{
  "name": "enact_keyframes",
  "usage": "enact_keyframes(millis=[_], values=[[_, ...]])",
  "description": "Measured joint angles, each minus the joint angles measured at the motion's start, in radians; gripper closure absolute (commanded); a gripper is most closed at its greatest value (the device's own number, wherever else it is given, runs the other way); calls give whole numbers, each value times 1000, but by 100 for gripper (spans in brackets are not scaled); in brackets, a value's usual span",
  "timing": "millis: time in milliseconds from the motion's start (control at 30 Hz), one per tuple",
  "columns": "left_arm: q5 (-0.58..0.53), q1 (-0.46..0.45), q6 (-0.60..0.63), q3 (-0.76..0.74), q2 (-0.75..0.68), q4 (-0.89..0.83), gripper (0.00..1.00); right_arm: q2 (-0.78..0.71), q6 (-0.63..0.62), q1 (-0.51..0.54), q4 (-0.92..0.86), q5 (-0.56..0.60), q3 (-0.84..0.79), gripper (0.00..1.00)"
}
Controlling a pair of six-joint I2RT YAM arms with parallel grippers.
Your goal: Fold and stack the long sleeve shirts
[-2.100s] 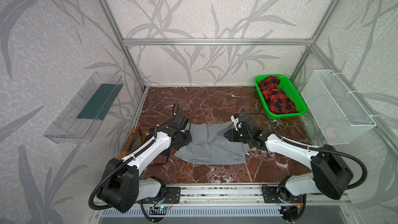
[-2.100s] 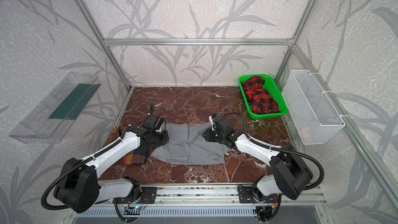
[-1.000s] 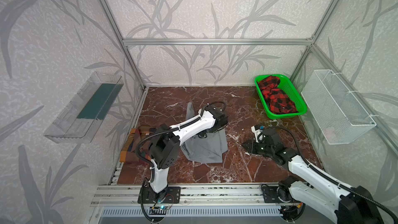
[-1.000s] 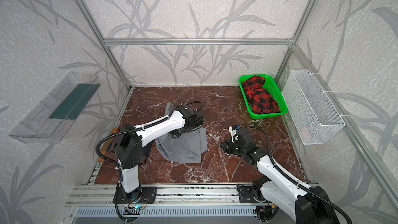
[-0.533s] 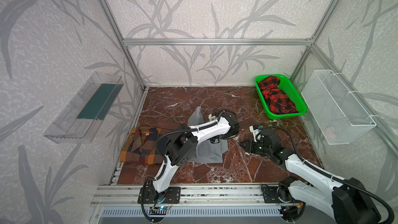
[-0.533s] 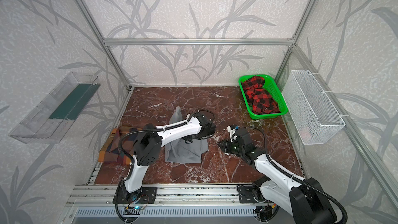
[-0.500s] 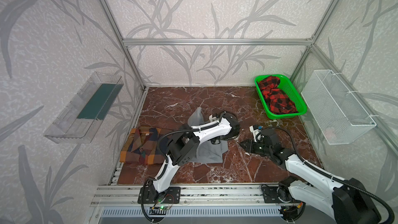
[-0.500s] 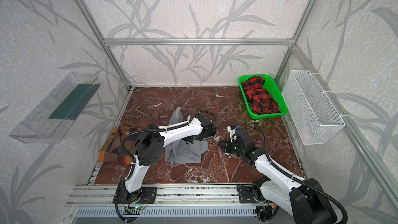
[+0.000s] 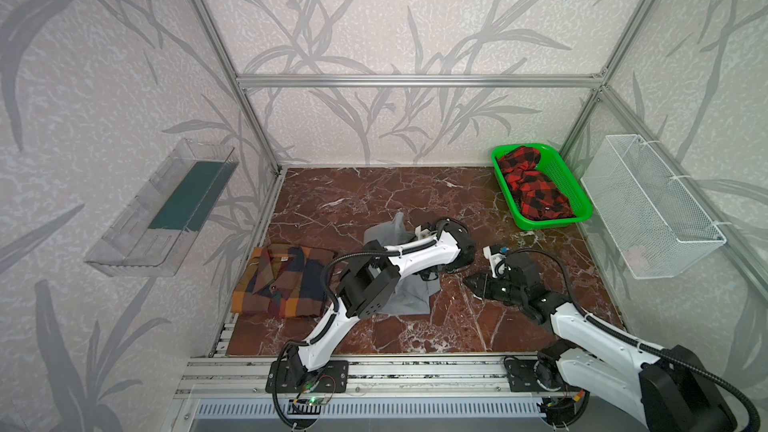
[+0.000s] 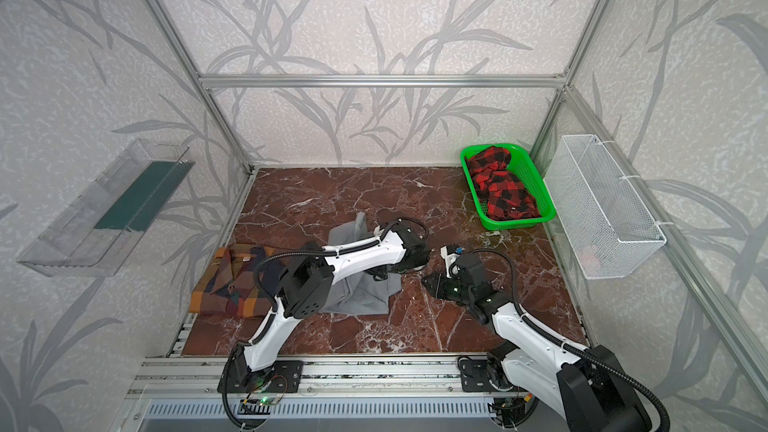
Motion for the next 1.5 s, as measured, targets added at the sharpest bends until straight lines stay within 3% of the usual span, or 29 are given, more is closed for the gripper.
enact_keyframes(millis=[467, 633, 767, 800, 833, 1067, 1300, 1400, 1500], values=[[65, -47, 12, 130, 135, -15, 99, -5, 16, -15, 3, 14, -26, 75], [76, -48, 31, 159, 136, -18, 69, -47, 14, -19, -27, 29, -26, 71], [74, -49, 48, 182, 129, -12, 51, -101, 2, -17, -60, 25, -25, 67], [75, -49, 52, 186, 125, -12, 12, -114, -2, -16, -68, 24, -23, 66], [74, -49, 60, 192, 121, -11, 1, -125, -3, -15, -74, 23, -21, 66], [82, -34, 111, 294, 71, -6, 1, -161, -9, -14, -127, 10, 6, 65], [78, -5, 161, 447, -125, 8, 1, -137, -3, -14, -153, -12, 49, 66], [57, 7, 159, 423, -245, 13, 1, -88, 6, -7, -146, -30, 69, 71], [39, 20, 159, 254, -387, 24, 2, -12, 18, 27, -121, -42, 113, 76]])
